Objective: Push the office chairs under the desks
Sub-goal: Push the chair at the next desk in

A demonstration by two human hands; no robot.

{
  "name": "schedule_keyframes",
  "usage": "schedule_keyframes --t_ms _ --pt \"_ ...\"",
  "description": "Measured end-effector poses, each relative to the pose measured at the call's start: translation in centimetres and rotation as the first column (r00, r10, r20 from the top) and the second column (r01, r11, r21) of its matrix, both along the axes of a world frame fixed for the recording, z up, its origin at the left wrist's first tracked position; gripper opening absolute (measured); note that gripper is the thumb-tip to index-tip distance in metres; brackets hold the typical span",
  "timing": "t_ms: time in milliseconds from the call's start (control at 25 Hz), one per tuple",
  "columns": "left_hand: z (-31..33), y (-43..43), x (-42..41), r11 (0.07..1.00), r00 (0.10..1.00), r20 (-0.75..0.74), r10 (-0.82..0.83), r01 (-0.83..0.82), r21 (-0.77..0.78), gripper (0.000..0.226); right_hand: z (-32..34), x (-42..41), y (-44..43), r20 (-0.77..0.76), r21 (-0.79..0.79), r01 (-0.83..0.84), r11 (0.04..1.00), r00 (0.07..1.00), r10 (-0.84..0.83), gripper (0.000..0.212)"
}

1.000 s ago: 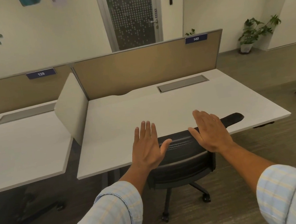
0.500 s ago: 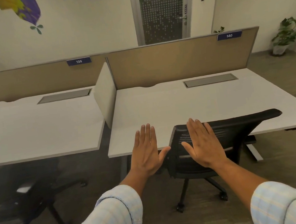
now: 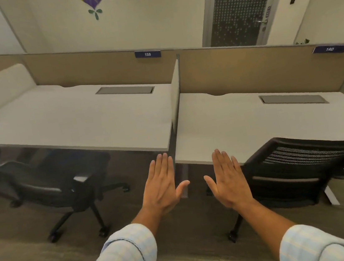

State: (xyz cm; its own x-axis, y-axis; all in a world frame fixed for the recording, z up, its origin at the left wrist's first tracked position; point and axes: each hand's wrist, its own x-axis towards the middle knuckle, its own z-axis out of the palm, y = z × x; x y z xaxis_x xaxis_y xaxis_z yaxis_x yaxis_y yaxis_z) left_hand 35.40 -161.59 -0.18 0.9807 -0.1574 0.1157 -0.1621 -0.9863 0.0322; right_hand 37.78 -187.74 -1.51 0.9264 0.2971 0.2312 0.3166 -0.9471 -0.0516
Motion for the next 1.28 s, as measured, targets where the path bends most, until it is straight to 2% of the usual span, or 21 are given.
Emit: schedule_keyframes --t_ms 280,640,800,1040,1280 --pt "0.0 16.5 -5.7 0.994 0.994 0.012 0.111 -0.111 0.001 0.099 -0.7 -2.3 16.7 -0.014 0.062 -0.098 0.993 0.995 0.099 0.088" --pt "0.5 32.2 -9.6 0.965 0.965 -0.004 0.263 -0.263 0.007 0.106 -1.6 -1.6 35.4 -0.008 0.089 -0.283 0.955 0.959 0.284 0.087" --pt "0.8 39.6 -8.4 0.948 0.948 0.02 0.317 -0.318 0.032 0.105 -2.3 0.9 43.8 0.022 0.075 -0.344 0.936 0.939 0.343 0.085" --pt "1.7 51.1 -3.9 0.929 0.931 0.012 0.364 -0.364 0.067 0.103 -2.6 5.9 56.5 0.055 0.138 -0.413 0.9 0.911 0.409 0.084" --pt "3.3 61.4 0.2 0.907 0.911 0.024 0.413 -0.413 0.086 0.101 -1.2 10.4 67.5 0.032 0.169 -0.44 0.882 0.897 0.441 0.084"
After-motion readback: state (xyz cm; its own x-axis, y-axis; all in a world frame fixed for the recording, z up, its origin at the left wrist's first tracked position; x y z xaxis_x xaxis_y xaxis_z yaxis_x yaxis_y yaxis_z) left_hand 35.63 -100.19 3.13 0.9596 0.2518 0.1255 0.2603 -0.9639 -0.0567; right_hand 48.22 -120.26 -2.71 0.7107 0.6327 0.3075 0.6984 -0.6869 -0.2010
